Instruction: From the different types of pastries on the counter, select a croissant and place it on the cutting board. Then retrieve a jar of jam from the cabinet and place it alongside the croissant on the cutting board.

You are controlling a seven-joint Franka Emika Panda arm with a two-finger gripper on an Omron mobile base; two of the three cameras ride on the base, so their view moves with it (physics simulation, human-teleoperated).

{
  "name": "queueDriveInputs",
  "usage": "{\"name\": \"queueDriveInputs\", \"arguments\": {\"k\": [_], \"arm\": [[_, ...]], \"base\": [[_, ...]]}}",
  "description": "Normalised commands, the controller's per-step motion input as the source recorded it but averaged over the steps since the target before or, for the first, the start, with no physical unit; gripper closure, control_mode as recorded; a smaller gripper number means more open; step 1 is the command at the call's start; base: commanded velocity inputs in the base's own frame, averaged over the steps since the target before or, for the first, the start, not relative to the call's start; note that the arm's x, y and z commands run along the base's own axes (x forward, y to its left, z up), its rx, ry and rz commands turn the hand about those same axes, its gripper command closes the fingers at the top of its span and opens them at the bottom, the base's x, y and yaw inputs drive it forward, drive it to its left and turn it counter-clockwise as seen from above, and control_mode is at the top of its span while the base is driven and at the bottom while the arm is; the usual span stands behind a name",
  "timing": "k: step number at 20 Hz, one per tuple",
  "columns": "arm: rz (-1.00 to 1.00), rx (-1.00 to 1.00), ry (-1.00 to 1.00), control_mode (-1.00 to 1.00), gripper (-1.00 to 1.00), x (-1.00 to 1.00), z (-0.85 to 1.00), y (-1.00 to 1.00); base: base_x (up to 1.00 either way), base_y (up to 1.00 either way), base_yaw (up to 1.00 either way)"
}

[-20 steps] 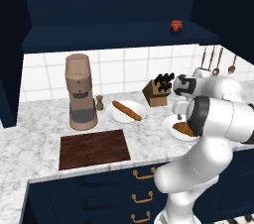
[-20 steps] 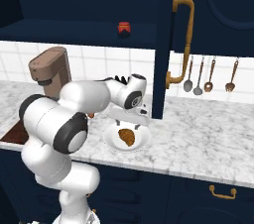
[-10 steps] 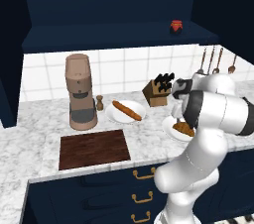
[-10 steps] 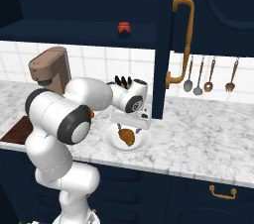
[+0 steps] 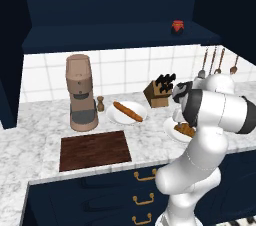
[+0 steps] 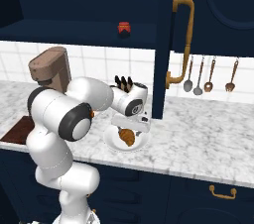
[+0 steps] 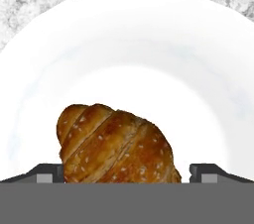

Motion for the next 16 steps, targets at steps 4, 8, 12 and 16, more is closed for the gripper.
{"name": "queueDriveInputs", "arguments": {"k": [4,8,12,16], "arm": [[0.0,0.0,0.0,-1.0,-1.0,-0.01,-0.06,-0.01],[0.0,0.0,0.0,-1.0,-1.0,-0.04,-0.12,0.0],[0.0,0.0,0.0,-1.0,-1.0,0.0,-0.12,0.0],[0.0,0.0,0.0,-1.0,-1.0,-0.01,-0.14,0.04]], "base": [[0.0,0.0,0.0],[0.0,0.0,0.0],[0.0,0.0,0.0],[0.0,0.0,0.0]]}}
